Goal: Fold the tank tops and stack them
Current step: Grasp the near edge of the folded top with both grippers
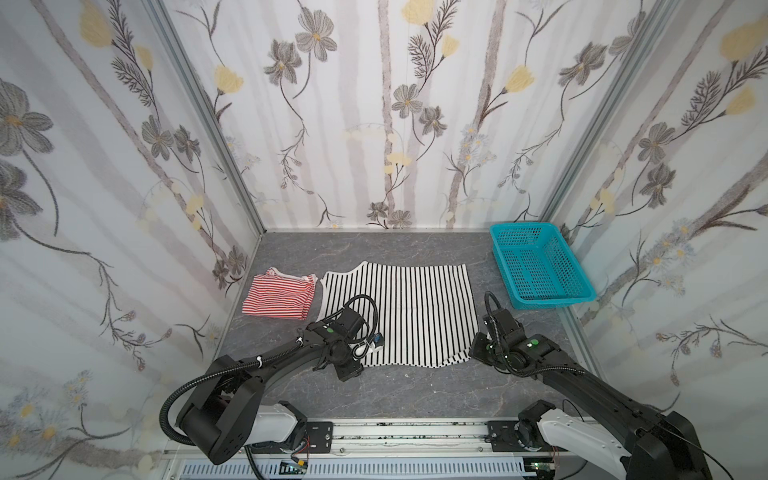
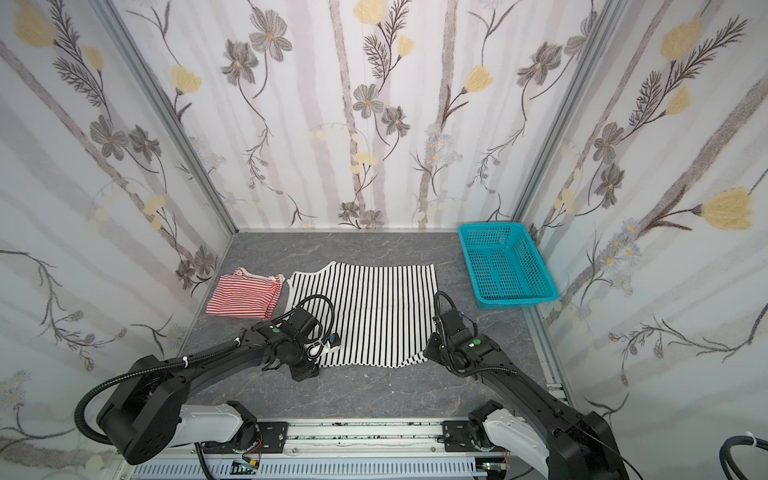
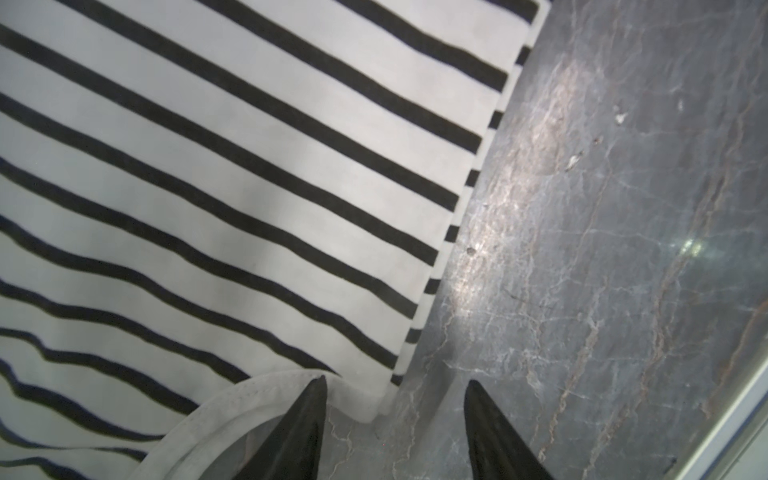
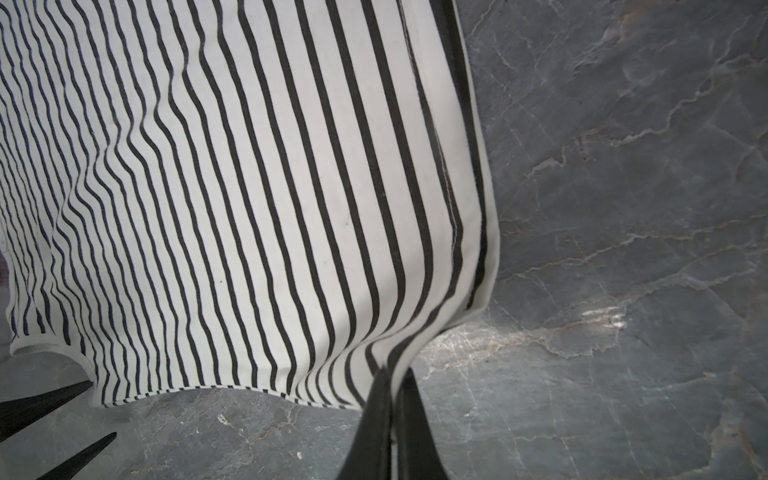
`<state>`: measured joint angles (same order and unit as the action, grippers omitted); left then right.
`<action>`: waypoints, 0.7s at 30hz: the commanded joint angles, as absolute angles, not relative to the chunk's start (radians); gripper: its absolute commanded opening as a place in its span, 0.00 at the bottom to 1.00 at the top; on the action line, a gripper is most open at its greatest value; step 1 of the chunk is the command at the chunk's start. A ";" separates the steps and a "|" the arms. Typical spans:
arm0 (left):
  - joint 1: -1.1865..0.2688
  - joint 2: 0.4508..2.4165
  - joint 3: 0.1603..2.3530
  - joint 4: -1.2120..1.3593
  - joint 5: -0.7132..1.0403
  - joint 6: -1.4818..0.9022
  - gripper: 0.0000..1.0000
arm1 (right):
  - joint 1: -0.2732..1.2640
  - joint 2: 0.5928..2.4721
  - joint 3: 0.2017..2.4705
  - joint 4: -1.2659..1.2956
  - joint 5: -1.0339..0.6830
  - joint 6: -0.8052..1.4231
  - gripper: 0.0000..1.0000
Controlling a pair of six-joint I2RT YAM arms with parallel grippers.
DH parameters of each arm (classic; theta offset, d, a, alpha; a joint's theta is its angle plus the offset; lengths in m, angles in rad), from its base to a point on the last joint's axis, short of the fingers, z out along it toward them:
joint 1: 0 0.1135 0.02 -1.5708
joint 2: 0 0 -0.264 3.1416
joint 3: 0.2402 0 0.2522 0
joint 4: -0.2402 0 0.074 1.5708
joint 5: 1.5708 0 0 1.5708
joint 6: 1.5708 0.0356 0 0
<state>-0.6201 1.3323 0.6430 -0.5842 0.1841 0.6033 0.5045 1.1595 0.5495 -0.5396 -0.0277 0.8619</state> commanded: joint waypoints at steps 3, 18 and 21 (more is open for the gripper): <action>-0.621 1.347 0.660 -0.581 0.208 0.621 0.52 | 0.506 1.157 0.544 -0.512 -0.025 0.862 0.00; -0.621 1.388 0.616 -0.586 0.195 0.633 0.30 | 0.501 1.175 0.543 -0.512 -0.009 0.855 0.00; -0.624 1.393 0.614 -0.594 0.210 0.630 0.23 | 0.494 1.177 0.545 -0.512 -0.008 0.847 0.00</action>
<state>-0.6205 1.3773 0.6300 -0.5423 0.1772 0.6239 0.4984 1.1725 0.5423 -0.5377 -0.0269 0.8558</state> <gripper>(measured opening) 0.231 0.048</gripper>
